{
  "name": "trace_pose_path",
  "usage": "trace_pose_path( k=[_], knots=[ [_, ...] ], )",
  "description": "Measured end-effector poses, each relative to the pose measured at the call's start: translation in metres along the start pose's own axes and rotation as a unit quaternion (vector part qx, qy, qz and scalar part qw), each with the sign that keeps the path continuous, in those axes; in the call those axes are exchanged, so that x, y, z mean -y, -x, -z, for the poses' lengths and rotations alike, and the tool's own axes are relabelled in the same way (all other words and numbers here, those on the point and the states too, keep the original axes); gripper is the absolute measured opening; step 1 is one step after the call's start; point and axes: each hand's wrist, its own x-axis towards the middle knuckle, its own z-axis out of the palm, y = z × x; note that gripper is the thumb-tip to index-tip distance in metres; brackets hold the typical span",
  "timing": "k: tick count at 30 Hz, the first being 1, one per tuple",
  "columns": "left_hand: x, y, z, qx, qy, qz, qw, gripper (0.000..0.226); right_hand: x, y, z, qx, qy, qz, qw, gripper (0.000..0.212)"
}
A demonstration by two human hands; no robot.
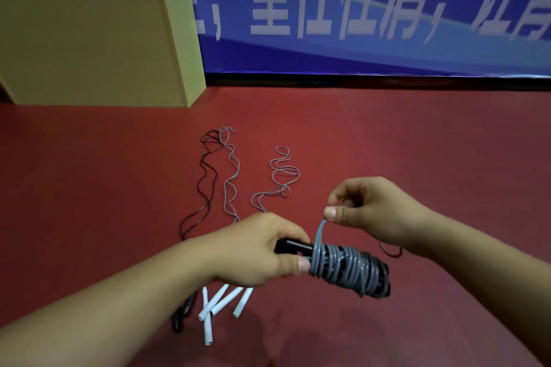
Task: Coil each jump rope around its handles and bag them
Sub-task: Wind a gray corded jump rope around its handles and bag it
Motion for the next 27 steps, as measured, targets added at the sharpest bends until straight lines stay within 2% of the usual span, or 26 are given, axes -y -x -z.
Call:
trace_pose_path(
  k=[6, 8, 11, 12, 15, 17, 19, 23, 27],
  knots=[
    [-0.005, 0.007, 0.006, 0.041, 0.196, -0.016, 0.980, 0.017, -0.006, 0.002, 0.004, 0.083, -0.089, 0.008, 0.993, 0.011],
    [-0.007, 0.009, 0.008, 0.032, 0.232, -0.029, 0.972, 0.022, -0.005, 0.000, 0.003, 0.100, -0.097, 0.021, 0.990, 0.014],
    [-0.009, 0.011, 0.009, 0.001, 0.283, -0.037, 0.958, 0.018, -0.005, 0.002, 0.003, 0.120, -0.109, 0.038, 0.986, 0.003],
    [-0.009, 0.011, 0.008, -0.011, 0.297, -0.035, 0.954, 0.018, -0.005, 0.005, 0.004, 0.125, -0.106, 0.051, 0.985, 0.007],
    [-0.007, 0.009, 0.007, -0.049, 0.364, -0.008, 0.930, 0.022, -0.001, 0.009, -0.001, 0.093, -0.049, 0.086, 0.991, 0.017],
    [-0.005, 0.007, 0.006, -0.081, 0.411, 0.013, 0.908, 0.032, 0.000, 0.007, -0.011, 0.056, -0.072, 0.065, 0.994, 0.024],
    [-0.005, 0.005, 0.005, -0.109, 0.446, 0.023, 0.888, 0.031, 0.004, 0.007, -0.021, 0.035, -0.111, 0.035, 0.993, 0.019],
    [-0.005, 0.002, 0.007, -0.163, 0.469, 0.034, 0.867, 0.017, 0.009, 0.007, -0.031, 0.049, -0.092, 0.030, 0.994, 0.016],
    [-0.004, -0.002, 0.010, -0.237, 0.415, 0.082, 0.875, 0.016, 0.011, 0.009, -0.035, 0.071, -0.039, 0.047, 0.996, 0.011]
  ],
)
